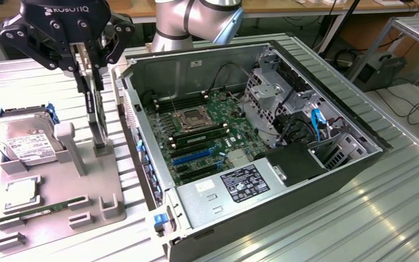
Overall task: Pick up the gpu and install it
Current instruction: 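Pick up the gpu and move the gpu toward the slot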
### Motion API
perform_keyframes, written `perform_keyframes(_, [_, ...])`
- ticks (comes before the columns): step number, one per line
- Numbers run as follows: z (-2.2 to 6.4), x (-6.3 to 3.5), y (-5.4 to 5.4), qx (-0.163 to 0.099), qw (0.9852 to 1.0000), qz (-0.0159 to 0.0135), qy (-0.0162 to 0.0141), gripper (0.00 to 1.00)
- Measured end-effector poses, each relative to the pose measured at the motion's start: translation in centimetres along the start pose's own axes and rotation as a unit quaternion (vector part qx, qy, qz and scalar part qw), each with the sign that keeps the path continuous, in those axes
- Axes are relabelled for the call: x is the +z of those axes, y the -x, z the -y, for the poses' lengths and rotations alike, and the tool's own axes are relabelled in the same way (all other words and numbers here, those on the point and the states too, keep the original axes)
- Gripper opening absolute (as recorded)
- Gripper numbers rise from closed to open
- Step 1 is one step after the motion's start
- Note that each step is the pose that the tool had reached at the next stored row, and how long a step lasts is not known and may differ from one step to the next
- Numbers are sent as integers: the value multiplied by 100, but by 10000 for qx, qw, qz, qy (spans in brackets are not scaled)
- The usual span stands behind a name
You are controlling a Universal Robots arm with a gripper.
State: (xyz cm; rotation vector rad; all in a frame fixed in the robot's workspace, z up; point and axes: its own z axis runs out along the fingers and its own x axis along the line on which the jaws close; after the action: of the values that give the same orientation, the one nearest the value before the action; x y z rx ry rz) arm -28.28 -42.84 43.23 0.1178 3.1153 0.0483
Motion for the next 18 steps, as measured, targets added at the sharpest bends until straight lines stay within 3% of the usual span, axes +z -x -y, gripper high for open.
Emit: perform_keyframes(18, [-8,4,113,0,10000,0,0,27])
